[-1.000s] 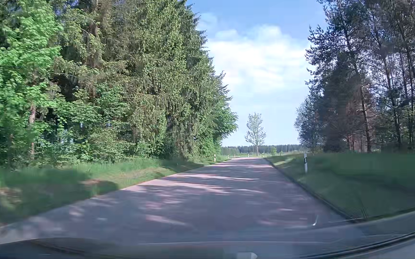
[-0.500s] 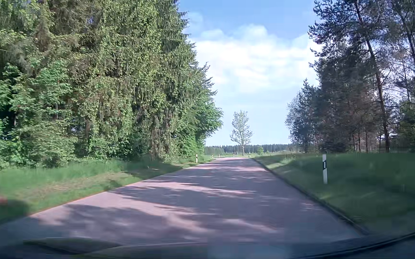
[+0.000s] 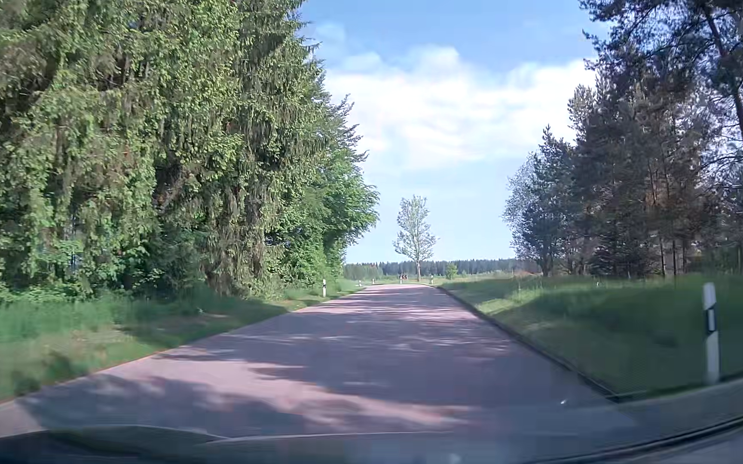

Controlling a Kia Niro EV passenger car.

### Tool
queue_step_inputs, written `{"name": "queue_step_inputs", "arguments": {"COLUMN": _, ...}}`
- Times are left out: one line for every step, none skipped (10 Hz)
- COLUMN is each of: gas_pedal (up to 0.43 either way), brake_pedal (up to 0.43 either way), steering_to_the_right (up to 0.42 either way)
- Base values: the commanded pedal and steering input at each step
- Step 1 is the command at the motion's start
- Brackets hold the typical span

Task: Follow the waypoints while adhering to traffic rules and regulations

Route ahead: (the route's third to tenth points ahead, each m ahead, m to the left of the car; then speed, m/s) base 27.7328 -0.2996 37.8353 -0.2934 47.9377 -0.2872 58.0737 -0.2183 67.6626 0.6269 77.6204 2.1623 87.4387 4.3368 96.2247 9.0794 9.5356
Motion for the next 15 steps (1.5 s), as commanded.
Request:
{"name": "queue_step_inputs", "arguments": {"gas_pedal": 0.197, "brake_pedal": 0.000, "steering_to_the_right": 0.021}}
{"name": "queue_step_inputs", "arguments": {"gas_pedal": 0.197, "brake_pedal": 0.000, "steering_to_the_right": 0.020}}
{"name": "queue_step_inputs", "arguments": {"gas_pedal": 0.197, "brake_pedal": 0.000, "steering_to_the_right": 0.019}}
{"name": "queue_step_inputs", "arguments": {"gas_pedal": 0.197, "brake_pedal": 0.000, "steering_to_the_right": 0.018}}
{"name": "queue_step_inputs", "arguments": {"gas_pedal": 0.197, "brake_pedal": 0.000, "steering_to_the_right": 0.018}}
{"name": "queue_step_inputs", "arguments": {"gas_pedal": 0.197, "brake_pedal": 0.000, "steering_to_the_right": 0.018}}
{"name": "queue_step_inputs", "arguments": {"gas_pedal": 0.197, "brake_pedal": 0.000, "steering_to_the_right": 0.018}}
{"name": "queue_step_inputs", "arguments": {"gas_pedal": 0.197, "brake_pedal": 0.000, "steering_to_the_right": 0.013}}
{"name": "queue_step_inputs", "arguments": {"gas_pedal": 0.197, "brake_pedal": 0.000, "steering_to_the_right": 0.008}}
{"name": "queue_step_inputs", "arguments": {"gas_pedal": 0.197, "brake_pedal": 0.000, "steering_to_the_right": 0.006}}
{"name": "queue_step_inputs", "arguments": {"gas_pedal": 0.197, "brake_pedal": 0.000, "steering_to_the_right": 0.005}}
{"name": "queue_step_inputs", "arguments": {"gas_pedal": 0.197, "brake_pedal": 0.000, "steering_to_the_right": 0.005}}
{"name": "queue_step_inputs", "arguments": {"gas_pedal": 0.197, "brake_pedal": 0.000, "steering_to_the_right": 0.004}}
{"name": "queue_step_inputs", "arguments": {"gas_pedal": 0.197, "brake_pedal": 0.000, "steering_to_the_right": 0.002}}
{"name": "queue_step_inputs", "arguments": {"gas_pedal": 0.197, "brake_pedal": 0.000, "steering_to_the_right": 0.001}}
